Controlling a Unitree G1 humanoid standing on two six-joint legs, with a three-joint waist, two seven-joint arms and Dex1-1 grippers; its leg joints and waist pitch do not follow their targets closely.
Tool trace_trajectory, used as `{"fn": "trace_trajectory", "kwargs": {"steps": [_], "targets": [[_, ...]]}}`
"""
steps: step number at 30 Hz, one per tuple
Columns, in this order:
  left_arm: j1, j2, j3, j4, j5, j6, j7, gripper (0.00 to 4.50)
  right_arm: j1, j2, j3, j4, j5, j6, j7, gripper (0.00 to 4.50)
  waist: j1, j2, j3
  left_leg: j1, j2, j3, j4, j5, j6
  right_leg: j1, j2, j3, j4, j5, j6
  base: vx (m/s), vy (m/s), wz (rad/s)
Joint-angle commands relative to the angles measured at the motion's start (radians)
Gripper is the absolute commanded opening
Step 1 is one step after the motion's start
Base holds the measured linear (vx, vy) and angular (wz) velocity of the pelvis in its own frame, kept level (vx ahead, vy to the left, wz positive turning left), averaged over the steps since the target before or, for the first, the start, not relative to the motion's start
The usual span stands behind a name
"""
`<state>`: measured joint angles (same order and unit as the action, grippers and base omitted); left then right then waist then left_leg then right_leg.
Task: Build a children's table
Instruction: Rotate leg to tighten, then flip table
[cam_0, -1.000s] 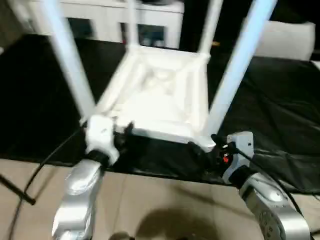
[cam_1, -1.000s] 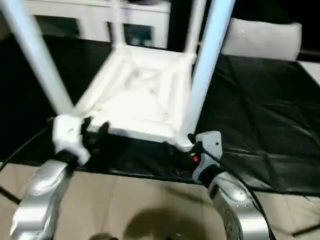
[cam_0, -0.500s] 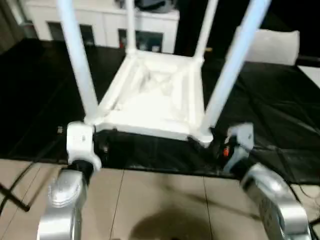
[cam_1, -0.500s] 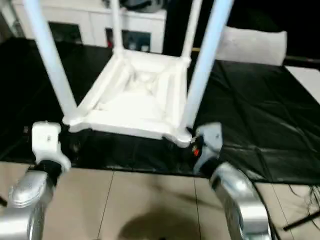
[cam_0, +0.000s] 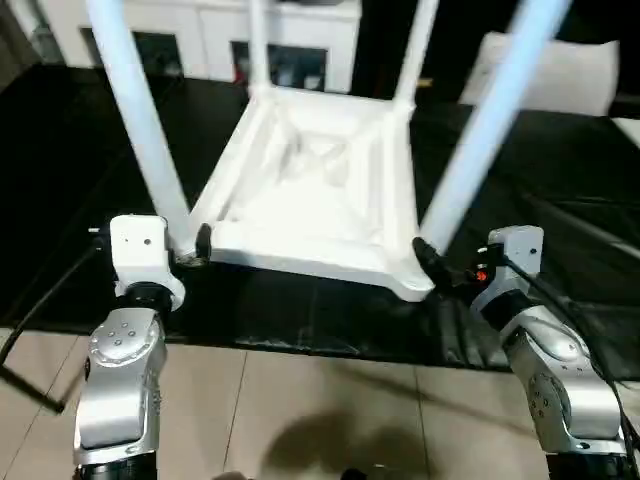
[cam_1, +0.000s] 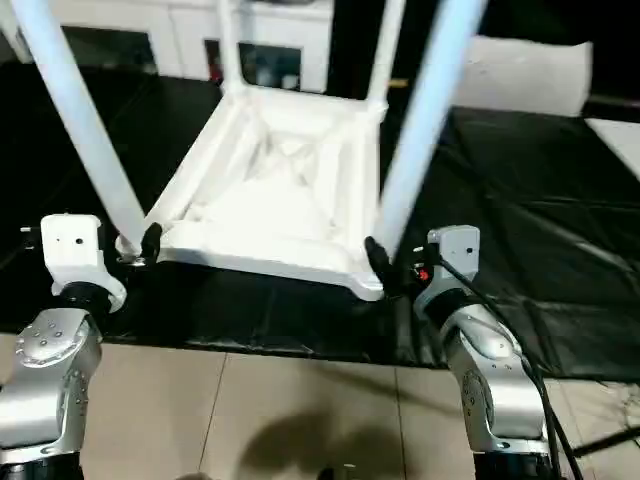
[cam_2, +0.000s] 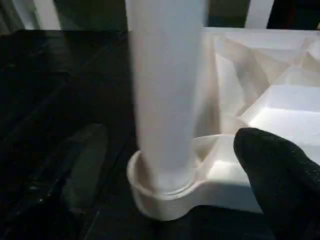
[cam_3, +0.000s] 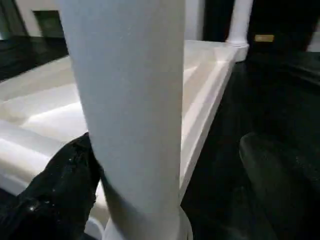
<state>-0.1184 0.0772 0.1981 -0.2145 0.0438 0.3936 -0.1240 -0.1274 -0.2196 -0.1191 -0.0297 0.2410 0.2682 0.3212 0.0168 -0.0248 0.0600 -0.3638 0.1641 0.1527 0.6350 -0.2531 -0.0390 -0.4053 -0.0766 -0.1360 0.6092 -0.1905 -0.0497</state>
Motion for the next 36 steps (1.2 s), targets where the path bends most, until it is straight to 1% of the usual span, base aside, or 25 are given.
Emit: {"fn": "trace_trajectory", "kwargs": {"steps": [1,2,3,4,5,6,7,8,9,12,14,15,16,19,21,22,23,25,27,28,29,30,31,33,36], "targets": [[-0.005,-0.001,-0.007,0.016,-0.006,-0.008,0.013,4.47,0.001,-0.031,-0.081,0.035,-0.028,-0.017,-0.062,4.5,0.006,-0.004,-0.073,0.0,0.067,-0.016,-0.062,0.195,0.23,0.066,-0.096,0.085,-0.044,0.103,-0.236,0.0,0.0,0.0],[-0.003,0.0,-0.01,0.015,-0.011,-0.006,0.006,4.47,0.002,-0.041,-0.108,0.047,-0.033,-0.02,-0.083,4.5,0.015,-0.002,-0.068,0.001,0.072,-0.014,-0.067,0.125,0.205,0.067,-0.096,0.084,-0.056,-0.02,-0.212,0.0,0.0,0.0],[-0.002,0.0,-0.011,0.014,-0.014,-0.004,0.002,4.47,0.003,-0.044,-0.114,0.048,-0.031,-0.019,-0.085,4.5,0.02,-0.001,-0.067,0.006,0.073,-0.013,-0.067,0.101,0.19,0.064,-0.094,0.085,-0.06,-0.064,-0.202,0.0,0.0,0.0],[-0.001,-0.001,-0.014,0.015,-0.022,-0.005,-0.007,4.47,0.007,-0.047,-0.118,0.045,-0.026,-0.018,-0.079,4.5,0.023,0.0,-0.061,0.011,0.076,-0.01,-0.072,0.053,0.159,0.057,-0.089,0.085,-0.069,-0.133,-0.184,0.0,0.0,0.0],[0.0,-0.003,-0.016,0.015,-0.027,-0.006,-0.012,4.47,0.009,-0.05,-0.117,0.041,-0.023,-0.018,-0.071,4.5,0.023,-0.003,-0.057,0.013,0.076,-0.008,-0.078,-0.006,0.127,0.057,-0.086,0.086,-0.076,-0.192,-0.163,0.0,0.0,0.0],[0.0,-0.005,-0.023,0.019,-0.04,-0.004,-0.03,4.47,0.022,-0.055,-0.106,0.019,-0.006,-0.006,-0.042,4.5,0.022,-0.003,-0.055,0.013,0.076,-0.007,-0.081,-0.038,0.112,0.058,-0.085,0.086,-0.08,-0.224,-0.151,0.0,0.0,0.0],[0.0,-0.006,-0.028,0.021,-0.046,-0.003,-0.04,4.47,0.031,-0.057,-0.099,0.004,0.004,0.002,-0.025,4.5,0.021,-0.005,-0.051,0.015,0.076,-0.004,-0.086,-0.099,0.085,0.057,-0.083,0.086,-0.09,-0.297,-0.12,0.0,0.0,0.0],[-0.002,-0.003,-0.035,0.028,-0.047,0.002,-0.043,4.47,0.041,-0.057,-0.087,-0.013,0.013,0.008,-0.009,4.5,0.017,-0.005,-0.05,0.015,0.076,-0.007,-0.091,-0.14,0.064,0.056,-0.082,0.086,-0.094,-0.343,-0.098,0.0,0.0,0.0],[-0.005,0.001,-0.041,0.037,-0.047,0.005,-0.045,4.47,0.051,-0.058,-0.074,-0.029,0.021,0.014,0.008,4.5,0.013,-0.007,-0.049,0.013,0.074,-0.009,-0.093,-0.162,0.053,0.056,-0.083,0.086,-0.101,-0.373,-0.073,0.0,0.0,0.0],[-0.035,0.002,-0.056,0.074,-0.086,-0.007,-0.089,4.47,0.093,-0.06,-0.031,-0.086,0.054,0.037,0.059,4.5,0.011,-0.012,-0.052,0.009,0.071,-0.011,-0.092,-0.149,0.054,0.056,-0.087,0.089,-0.106,-0.4,-0.044,0.0,0.0,0.0],[-0.044,0.005,-0.062,0.083,-0.094,-0.008,-0.103,4.47,0.108,-0.061,-0.023,-0.106,0.065,0.053,0.073,4.5,0.008,-0.012,-0.05,0.007,0.071,-0.012,-0.093,-0.154,0.053,0.055,-0.087,0.088,-0.108,-0.415,-0.04,0.0,0.0,0.0],[-0.048,0.006,-0.064,0.087,-0.097,-0.007,-0.107,4.47,0.114,-0.062,-0.02,-0.115,0.069,0.061,0.077,4.5,0.007,-0.014,-0.051,0.007,0.07,-0.011,-0.092,-0.154,0.053,0.054,-0.086,0.088,-0.109,-0.417,-0.039,0.0,0.0,0.0],[-0.054,0.008,-0.066,0.096,-0.1,-0.004,-0.113,4.47,0.124,-0.063,-0.015,-0.128,0.074,0.072,0.082,4.5,0.009,-0.015,-0.05,0.011,0.07,-0.009,-0.091,-0.151,0.055,0.05,-0.085,0.089,-0.11,-0.418,-0.038,0.0,0.0,0.0],[-0.079,0.019,-0.071,0.146,-0.088,-0.017,-0.112,4.47,0.157,-0.064,0.009,-0.172,0.088,0.093,0.106,4.5,0.009,-0.015,-0.052,0.007,0.069,-0.01,-0.092,-0.134,0.06,0.051,-0.083,0.088,-0.108,-0.394,-0.035,0.0,0.0,0.0],[-0.119,0.031,-0.058,0.222,-0.075,-0.035,-0.082,4.47,0.18,-0.059,0.048,-0.214,0.099,0.105,0.129,4.5,0.012,-0.011,-0.054,0.007,0.068,-0.011,-0.091,-0.123,0.064,0.052,-0.082,0.088,-0.107,-0.37,-0.033,0.0,0.0,0.0],[-0.147,0.038,-0.049,0.274,-0.067,-0.047,-0.062,4.47,0.19,-0.054,0.079,-0.238,0.106,0.114,0.142,4.5,0.011,-0.013,-0.055,0.005,0.065,-0.011,-0.091,-0.115,0.069,0.053,-0.079,0.087,-0.106,-0.354,-0.032,0.0,0.0,0.0],[-0.168,0.042,-0.043,0.31,-0.067,-0.058,-0.052,4.47,0.193,-0.048,0.102,-0.252,0.109,0.119,0.149,4.5,0.012,-0.013,-0.057,0.007,0.067,-0.012,-0.09,-0.108,0.071,0.054,-0.082,0.088,-0.103,-0.338,-0.033,0.0,0.0,0.0],[-0.185,0.043,-0.04,0.337,-0.075,-0.069,-0.054,4.47,0.191,-0.041,0.119,-0.259,0.116,0.128,0.157,4.5,0.013,-0.012,-0.058,0.004,0.072,-0.015,-0.091,-0.094,0.072,0.057,-0.087,0.089,-0.099,-0.309,-0.05,0.0,0.0,0.0],[-0.216,0.039,-0.037,0.377,-0.105,-0.093,-0.09,4.47,0.184,-0.035,0.153,-0.267,0.118,0.133,0.175,4.5,0.014,-0.01,-0.06,0.008,0.074,-0.012,-0.09,-0.08,0.074,0.054,-0.087,0.091,-0.095,-0.269,-0.082,0.0,0.0,0.0],[-0.22,0.038,-0.037,0.382,-0.109,-0.096,-0.096,4.3,0.183,-0.035,0.158,-0.268,0.117,0.134,0.177,4.5,0.015,-0.01,-0.062,0.007,0.074,-0.012,-0.089,-0.072,0.074,0.056,-0.088,0.092,-0.092,-0.253,-0.091,0.0,0.0,0.0],[-0.235,0.038,-0.044,0.404,-0.115,-0.11,-0.113,4.3,0.179,-0.036,0.182,-0.269,0.113,0.139,0.189,4.5,0.015,-0.011,-0.062,0.004,0.075,-0.013,-0.089,-0.059,0.076,0.058,-0.088,0.092,-0.087,-0.224,-0.102,0.0,0.0,0.0],[-0.245,0.039,-0.05,0.42,-0.113,-0.117,-0.118,4.18,0.174,-0.038,0.204,-0.267,0.107,0.142,0.201,4.5,0.016,-0.005,-0.061,0.004,0.075,-0.013,-0.09,-0.061,0.077,0.058,-0.088,0.092,-0.087,-0.22,-0.106,0.0,0.0,0.0],[-0.251,0.042,-0.056,0.435,-0.108,-0.124,-0.116,4.11,0.172,-0.04,0.219,-0.269,0.108,0.153,0.211,4.5,0.015,-0.008,-0.063,0.004,0.076,-0.012,-0.088,-0.061,0.077,0.059,-0.09,0.092,-0.086,-0.21,-0.114,0.0,0.0,0.0],[-0.265,0.047,-0.065,0.469,-0.1,-0.129,-0.109,4.08,0.168,-0.042,0.243,-0.275,0.119,0.179,0.228,4.5,0.015,-0.006,-0.061,0.004,0.077,-0.013,-0.09,-0.072,0.074,0.061,-0.091,0.093,-0.087,-0.218,-0.119,0.0,0.0,0.0],[-0.275,0.046,-0.064,0.494,-0.094,-0.131,-0.091,3.73,0.159,-0.037,0.249,-0.276,0.138,0.191,0.234,4.5,0.016,-0.008,-0.061,0.005,0.078,-0.013,-0.091,-0.082,0.066,0.062,-0.092,0.094,-0.088,-0.233,-0.114,0.0,0.0,0.0]]}}
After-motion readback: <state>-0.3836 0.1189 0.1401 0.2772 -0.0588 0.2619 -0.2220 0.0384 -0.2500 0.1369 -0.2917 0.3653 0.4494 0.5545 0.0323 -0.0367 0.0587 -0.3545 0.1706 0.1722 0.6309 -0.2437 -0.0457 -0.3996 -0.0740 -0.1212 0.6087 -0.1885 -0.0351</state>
